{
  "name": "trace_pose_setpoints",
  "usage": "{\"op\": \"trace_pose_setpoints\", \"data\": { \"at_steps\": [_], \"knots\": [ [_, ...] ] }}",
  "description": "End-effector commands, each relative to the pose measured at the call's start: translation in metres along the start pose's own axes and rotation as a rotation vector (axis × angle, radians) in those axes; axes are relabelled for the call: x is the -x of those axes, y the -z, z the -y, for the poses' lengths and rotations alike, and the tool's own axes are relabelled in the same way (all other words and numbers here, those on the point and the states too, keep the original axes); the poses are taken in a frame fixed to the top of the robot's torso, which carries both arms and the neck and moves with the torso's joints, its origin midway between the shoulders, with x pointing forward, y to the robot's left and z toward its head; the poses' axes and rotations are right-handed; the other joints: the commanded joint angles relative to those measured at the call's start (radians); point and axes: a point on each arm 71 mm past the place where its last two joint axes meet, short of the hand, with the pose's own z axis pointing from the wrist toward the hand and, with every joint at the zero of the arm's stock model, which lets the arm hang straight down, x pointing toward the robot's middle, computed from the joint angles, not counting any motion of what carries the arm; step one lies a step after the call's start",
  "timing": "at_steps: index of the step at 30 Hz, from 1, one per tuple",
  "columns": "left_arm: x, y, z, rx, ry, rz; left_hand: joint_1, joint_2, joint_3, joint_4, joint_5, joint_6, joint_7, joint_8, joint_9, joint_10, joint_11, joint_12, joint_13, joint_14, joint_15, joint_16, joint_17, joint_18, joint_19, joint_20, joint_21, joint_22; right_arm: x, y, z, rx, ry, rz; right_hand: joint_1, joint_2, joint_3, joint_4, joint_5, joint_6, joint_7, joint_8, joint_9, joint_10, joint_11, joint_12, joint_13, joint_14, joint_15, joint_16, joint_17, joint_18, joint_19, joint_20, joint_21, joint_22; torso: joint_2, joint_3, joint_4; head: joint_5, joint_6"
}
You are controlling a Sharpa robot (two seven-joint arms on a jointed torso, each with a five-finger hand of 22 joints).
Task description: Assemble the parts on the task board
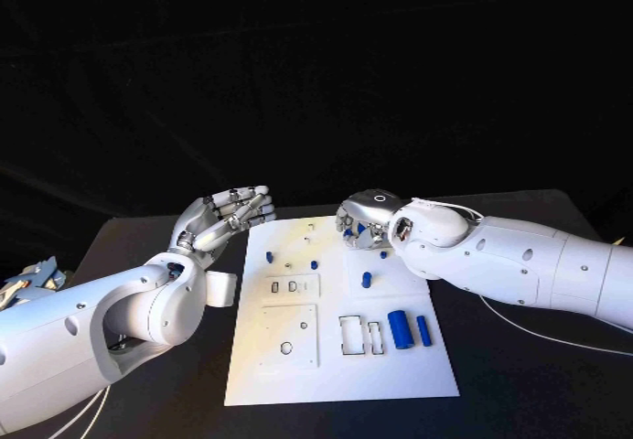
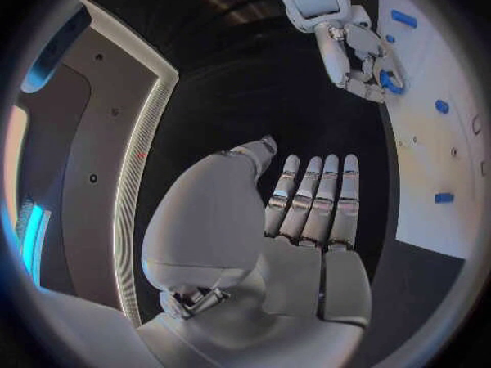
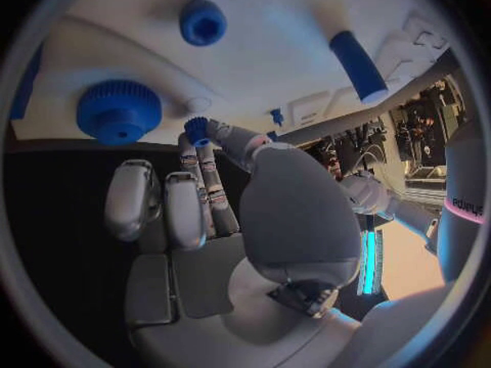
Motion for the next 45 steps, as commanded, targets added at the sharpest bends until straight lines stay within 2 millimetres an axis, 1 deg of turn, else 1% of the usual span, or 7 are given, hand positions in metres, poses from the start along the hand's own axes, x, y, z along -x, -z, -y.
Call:
{"op": "trace_pose_setpoints", "data": {
  "at_steps": [1, 11, 14, 25, 31, 42, 45],
  "knots": [
    [-0.002, 0.000, 0.001, -0.007, 0.012, -0.017, 0.002, -0.007, 0.000, -0.004, -0.002, -0.002, 0.073, 0.000, -0.001, -0.002, 0.001, -0.007, -0.001, -0.003, 0.002, -0.007, -0.001, 0.007, 0.003, 0.002, -0.005, -0.002, 0.007, 0.000, -0.003, 0.004, 0.005, 0.084, 0.025, 0.020, 0.000, -0.004, 0.000, 0.005, -0.001, 0.003, 0.003, 0.050, -0.041, 0.006, 0.044, 0.036, -0.008, 0.006, 0.002, -0.016, 0.007, -0.003, 0.008, 0.003, 0.001, -0.0003, 0.0010, 0.001, 0.004],
    [-0.001, 0.000, 0.001, -0.008, 0.011, -0.015, 0.004, -0.006, 0.004, -0.007, -0.002, -0.002, 0.073, 0.000, -0.001, -0.002, 0.001, -0.008, -0.001, -0.003, 0.002, -0.008, -0.002, 0.006, 0.003, 0.002, -0.006, -0.003, 0.009, -0.014, -0.015, 0.018, 0.001, 0.126, 0.020, 0.017, 0.000, -0.005, -0.003, -0.004, 0.000, 0.001, 0.007, 0.048, -0.041, 0.006, 0.049, 0.037, -0.009, 0.009, 0.004, -0.016, 0.006, -0.004, 0.009, 0.005, 0.006, 0.0005, 0.0061, 0.011, 0.009],
    [0.000, 0.000, 0.002, -0.009, 0.010, -0.013, 0.004, -0.006, 0.004, -0.008, -0.002, -0.004, 0.073, -0.001, -0.002, -0.004, 0.001, -0.009, -0.001, -0.003, 0.002, -0.008, -0.002, 0.006, 0.003, 0.002, -0.006, -0.003, 0.010, -0.019, -0.018, 0.023, 0.000, 0.134, 0.020, 0.018, 0.001, -0.005, -0.003, -0.006, 0.001, 0.000, 0.007, 0.048, -0.040, 0.006, 0.049, 0.037, -0.009, 0.010, 0.005, -0.016, 0.007, -0.004, 0.011, 0.008, 0.007, 0.0013, 0.0096, 0.024, 0.005],
    [0.001, 0.002, 0.004, -0.011, 0.009, -0.009, 0.005, -0.006, 0.007, -0.011, -0.002, -0.006, 0.073, -0.003, -0.002, -0.009, 0.001, -0.011, -0.001, -0.003, 0.002, -0.010, -0.002, 0.006, 0.003, 0.002, -0.006, -0.004, 0.011, -0.035, -0.025, 0.026, 0.001, 0.163, 0.019, 0.017, 0.001, -0.006, -0.003, -0.009, 0.001, -0.001, 0.009, 0.045, -0.040, 0.005, 0.051, 0.037, -0.008, 0.012, 0.006, -0.016, 0.006, -0.004, 0.011, 0.008, 0.020, -0.0055, 0.0316, 0.003, 0.017],
    [-0.001, 0.002, 0.005, -0.014, 0.011, -0.013, 0.005, -0.006, 0.007, -0.011, -0.002, -0.006, 0.073, -0.003, -0.002, -0.009, 0.001, -0.011, -0.001, -0.003, 0.002, -0.010, -0.002, 0.006, 0.003, 0.002, -0.006, -0.004, 0.011, -0.040, -0.027, 0.025, -0.001, 0.177, 0.018, 0.017, 0.002, -0.007, -0.003, -0.011, 0.002, -0.001, 0.009, 0.044, -0.040, 0.004, 0.052, 0.037, -0.008, 0.012, 0.006, -0.016, 0.005, -0.004, 0.010, 0.007, 0.027, -0.0065, 0.0387, -0.004, 0.020],
    [-0.002, 0.002, 0.007, -0.017, 0.012, -0.015, 0.005, -0.007, 0.009, -0.013, -0.002, -0.006, 0.072, -0.003, -0.002, -0.008, 0.001, -0.012, -0.001, -0.004, 0.003, -0.010, -0.002, 0.006, 0.003, 0.002, -0.007, -0.004, 0.010, -0.045, -0.028, 0.019, 0.000, 0.185, 0.018, 0.016, 0.002, -0.007, -0.002, -0.013, 0.002, -0.002, 0.010, 0.043, -0.039, 0.003, 0.052, 0.037, -0.008, 0.012, 0.006, -0.016, 0.005, -0.003, 0.011, 0.008, 0.031, -0.0065, 0.0447, -0.008, 0.024],
    [-0.001, 0.002, 0.007, -0.017, 0.012, -0.015, 0.005, -0.007, 0.009, -0.013, -0.002, -0.007, 0.072, -0.003, -0.003, -0.009, 0.001, -0.012, -0.001, -0.004, 0.003, -0.011, -0.002, 0.006, 0.003, 0.002, -0.007, -0.004, 0.008, -0.045, -0.027, 0.016, 0.001, 0.177, 0.017, 0.016, 0.002, -0.008, -0.002, -0.013, 0.003, -0.002, 0.011, 0.042, -0.039, 0.003, 0.053, 0.037, -0.007, 0.012, 0.005, -0.016, 0.004, -0.003, 0.010, 0.007, 0.032, -0.0056, 0.0430, -0.006, 0.022]
  ]
}}
